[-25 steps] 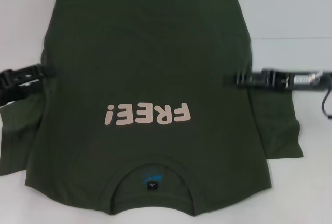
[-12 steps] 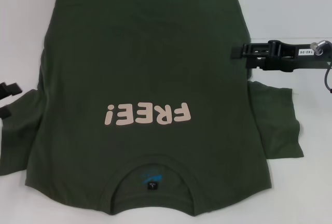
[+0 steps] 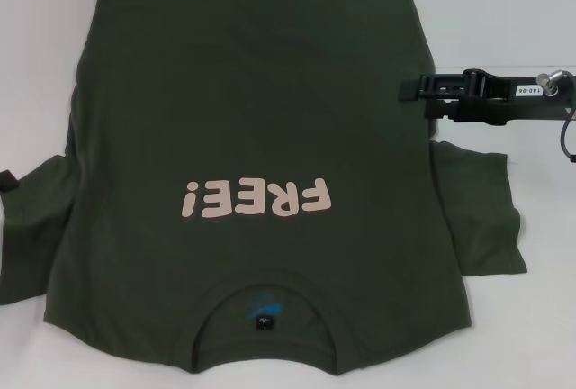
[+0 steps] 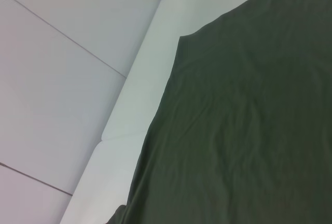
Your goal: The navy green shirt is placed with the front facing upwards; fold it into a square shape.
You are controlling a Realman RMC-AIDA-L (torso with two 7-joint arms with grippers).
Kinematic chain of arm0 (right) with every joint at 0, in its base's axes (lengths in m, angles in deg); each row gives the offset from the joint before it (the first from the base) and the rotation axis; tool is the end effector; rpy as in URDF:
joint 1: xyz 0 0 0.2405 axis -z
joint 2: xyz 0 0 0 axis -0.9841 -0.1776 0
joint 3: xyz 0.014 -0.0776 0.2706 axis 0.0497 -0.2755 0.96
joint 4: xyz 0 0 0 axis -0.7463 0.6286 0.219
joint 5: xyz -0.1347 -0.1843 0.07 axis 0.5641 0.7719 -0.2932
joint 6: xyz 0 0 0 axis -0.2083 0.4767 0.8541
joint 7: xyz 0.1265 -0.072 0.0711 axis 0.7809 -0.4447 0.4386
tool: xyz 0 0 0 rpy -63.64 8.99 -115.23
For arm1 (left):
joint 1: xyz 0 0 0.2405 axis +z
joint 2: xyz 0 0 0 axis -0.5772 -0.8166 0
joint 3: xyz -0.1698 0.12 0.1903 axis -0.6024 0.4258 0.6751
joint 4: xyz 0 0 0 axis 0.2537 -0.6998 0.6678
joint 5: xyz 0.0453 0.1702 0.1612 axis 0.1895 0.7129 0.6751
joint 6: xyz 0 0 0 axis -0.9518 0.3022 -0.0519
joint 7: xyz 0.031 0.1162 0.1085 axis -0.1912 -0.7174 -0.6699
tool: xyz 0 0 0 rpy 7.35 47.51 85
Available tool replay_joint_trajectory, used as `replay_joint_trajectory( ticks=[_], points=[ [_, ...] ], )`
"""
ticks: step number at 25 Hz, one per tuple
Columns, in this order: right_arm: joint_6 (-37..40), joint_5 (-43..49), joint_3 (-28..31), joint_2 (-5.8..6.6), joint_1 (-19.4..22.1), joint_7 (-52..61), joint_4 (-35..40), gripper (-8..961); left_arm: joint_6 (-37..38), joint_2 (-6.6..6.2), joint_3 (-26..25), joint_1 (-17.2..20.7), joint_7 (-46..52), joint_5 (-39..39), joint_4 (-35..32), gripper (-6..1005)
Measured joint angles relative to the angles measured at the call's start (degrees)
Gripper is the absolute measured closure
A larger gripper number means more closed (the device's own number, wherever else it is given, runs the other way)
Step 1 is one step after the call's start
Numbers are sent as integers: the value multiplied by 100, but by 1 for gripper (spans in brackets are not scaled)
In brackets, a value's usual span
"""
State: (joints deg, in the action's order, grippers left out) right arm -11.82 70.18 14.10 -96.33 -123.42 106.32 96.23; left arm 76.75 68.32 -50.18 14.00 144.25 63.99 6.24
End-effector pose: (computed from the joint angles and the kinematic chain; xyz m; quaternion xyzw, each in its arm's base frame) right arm 0.2560 0.4685 0.0163 -0.7746 0.5709 0.2426 0.1236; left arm -0.4340 0.3371 0.0822 -0.5794 -0.6951 -0.3204 0.2803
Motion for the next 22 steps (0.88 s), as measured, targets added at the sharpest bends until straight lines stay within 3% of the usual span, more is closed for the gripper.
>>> replay_joint_trajectory(
  ticks=[4, 22],
  points=[
    [0, -8, 10, -11, 21, 1, 0, 158, -109, 52, 34, 7, -313, 0, 41, 127],
    [2, -18, 22, -9, 59, 10, 0, 158, -711, 60, 288, -41, -617, 8, 410, 127]
  ],
)
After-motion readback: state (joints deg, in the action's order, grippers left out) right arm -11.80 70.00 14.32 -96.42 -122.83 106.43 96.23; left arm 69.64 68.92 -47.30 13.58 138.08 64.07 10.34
